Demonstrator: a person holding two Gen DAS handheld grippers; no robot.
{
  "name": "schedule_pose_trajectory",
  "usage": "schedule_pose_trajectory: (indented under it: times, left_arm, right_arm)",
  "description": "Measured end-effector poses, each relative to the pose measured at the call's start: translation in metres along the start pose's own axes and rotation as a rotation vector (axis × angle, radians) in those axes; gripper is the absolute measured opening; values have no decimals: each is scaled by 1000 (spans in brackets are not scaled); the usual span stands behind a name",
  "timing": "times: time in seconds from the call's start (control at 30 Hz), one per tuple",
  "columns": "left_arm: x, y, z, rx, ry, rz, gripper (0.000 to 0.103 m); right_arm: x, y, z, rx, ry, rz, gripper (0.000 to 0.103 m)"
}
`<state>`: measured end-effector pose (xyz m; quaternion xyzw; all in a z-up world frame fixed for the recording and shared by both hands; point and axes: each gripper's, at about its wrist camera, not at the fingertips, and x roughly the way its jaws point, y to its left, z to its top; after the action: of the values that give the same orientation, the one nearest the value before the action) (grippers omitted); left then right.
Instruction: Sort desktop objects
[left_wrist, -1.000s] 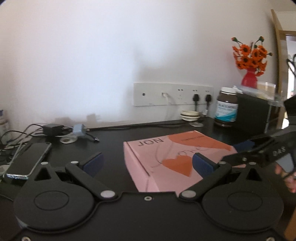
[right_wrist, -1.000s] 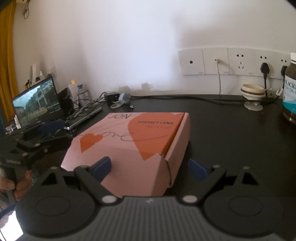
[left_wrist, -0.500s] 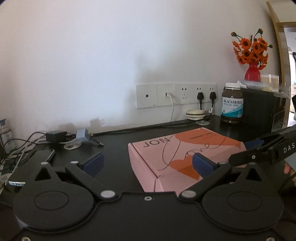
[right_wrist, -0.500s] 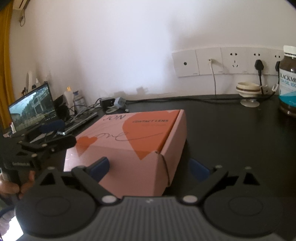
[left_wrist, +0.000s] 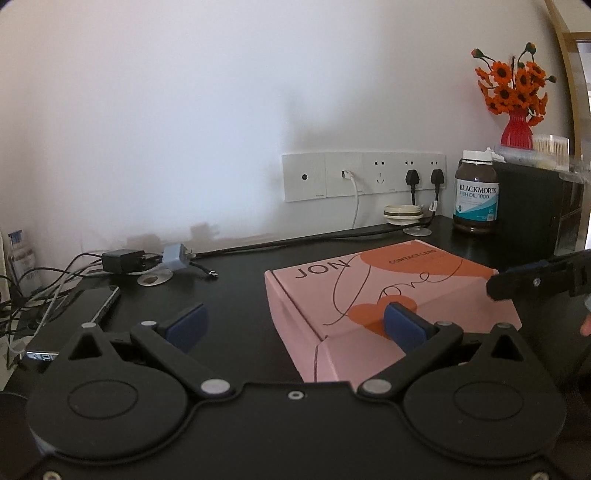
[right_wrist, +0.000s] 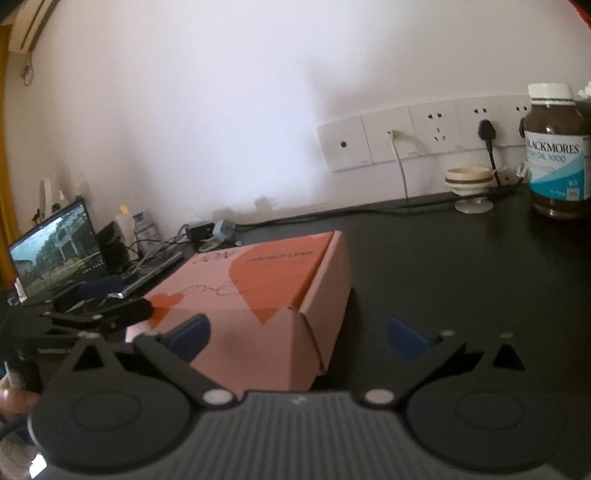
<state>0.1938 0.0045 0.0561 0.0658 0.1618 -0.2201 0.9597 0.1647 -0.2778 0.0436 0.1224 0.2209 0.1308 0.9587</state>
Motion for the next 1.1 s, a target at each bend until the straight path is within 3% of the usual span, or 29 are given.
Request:
schedule_pose_trajectory:
  times: [0.13, 1.1]
  left_arm:
    - [2, 6, 0, -34, 14, -23, 103]
    - [2, 6, -1, -43, 15, -21, 103]
  right_arm:
    - [-6, -5, -1, 35, -35, -8, 102]
    - [1, -7, -4, 55, 1, -4, 102]
